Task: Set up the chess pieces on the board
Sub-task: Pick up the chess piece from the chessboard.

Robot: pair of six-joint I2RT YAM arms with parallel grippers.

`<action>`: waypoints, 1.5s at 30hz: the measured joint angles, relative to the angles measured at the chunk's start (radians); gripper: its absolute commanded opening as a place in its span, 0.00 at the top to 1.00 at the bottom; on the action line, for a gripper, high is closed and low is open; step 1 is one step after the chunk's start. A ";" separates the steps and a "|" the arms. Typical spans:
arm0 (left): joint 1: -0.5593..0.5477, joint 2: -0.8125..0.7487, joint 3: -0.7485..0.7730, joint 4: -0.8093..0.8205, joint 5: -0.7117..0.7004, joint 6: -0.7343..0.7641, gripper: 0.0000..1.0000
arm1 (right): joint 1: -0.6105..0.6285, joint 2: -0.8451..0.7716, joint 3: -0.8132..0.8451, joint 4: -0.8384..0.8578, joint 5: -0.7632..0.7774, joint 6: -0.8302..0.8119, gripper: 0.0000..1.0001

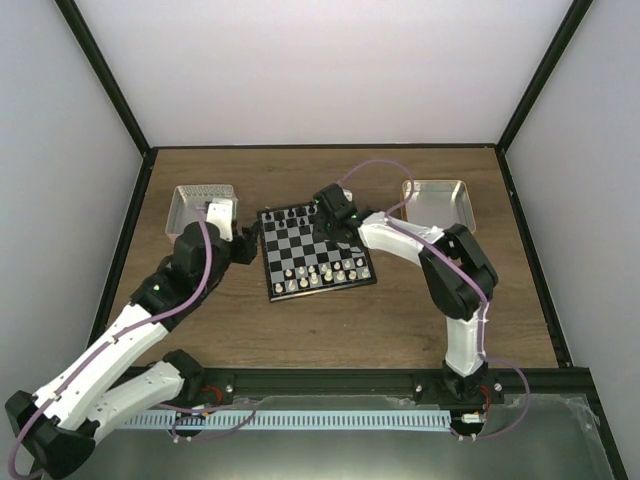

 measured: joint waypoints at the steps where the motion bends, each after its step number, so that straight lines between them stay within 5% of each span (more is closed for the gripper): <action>1: 0.000 -0.014 -0.006 0.010 -0.002 0.002 0.43 | 0.004 0.024 0.027 -0.020 0.008 -0.001 0.54; 27: 0.000 -0.044 -0.019 0.046 -0.011 0.002 0.41 | 0.042 0.255 0.274 -0.170 0.197 -0.036 0.61; 45: 0.000 -0.019 -0.021 0.048 -0.014 0.002 0.41 | 0.043 0.265 0.266 -0.176 0.220 -0.040 0.88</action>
